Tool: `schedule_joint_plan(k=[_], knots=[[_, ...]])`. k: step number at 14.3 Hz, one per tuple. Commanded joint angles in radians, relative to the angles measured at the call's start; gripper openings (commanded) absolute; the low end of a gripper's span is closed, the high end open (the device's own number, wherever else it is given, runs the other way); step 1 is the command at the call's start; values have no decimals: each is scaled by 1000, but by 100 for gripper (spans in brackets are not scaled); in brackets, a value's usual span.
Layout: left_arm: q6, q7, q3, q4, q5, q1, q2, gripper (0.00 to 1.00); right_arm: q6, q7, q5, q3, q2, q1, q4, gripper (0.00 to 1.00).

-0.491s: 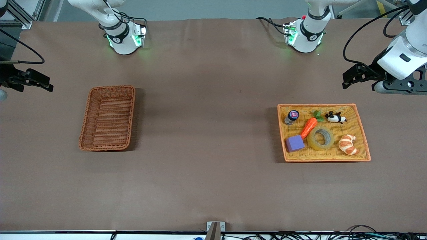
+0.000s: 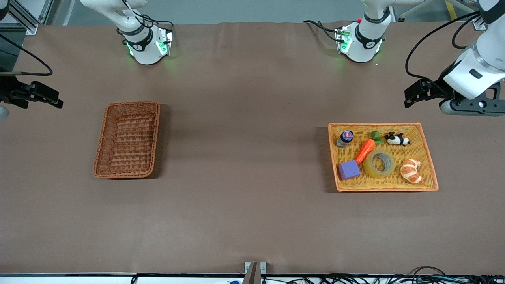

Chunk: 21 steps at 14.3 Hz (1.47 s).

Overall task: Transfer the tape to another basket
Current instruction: 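Reach the left gripper down to the yellow tape roll in the tray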

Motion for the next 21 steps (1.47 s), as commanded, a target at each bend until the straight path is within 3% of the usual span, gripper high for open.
schedule_joint_plan(k=[1,6,11,21], knots=[[-21,15,0,67,22,7,67,100,10,-9,15,3,-19,-9,-22,100],[26,46,105,55,-24,10,151,93,10,-9,15,3,-19,-9,-22,100],[172,46,124,25,-20,10,273,93,9,-9,17,3,-19,-9,-22,100],[592,46,145,-238,-18,8,408,95,10,-9,17,3,-19,-9,-22,100]])
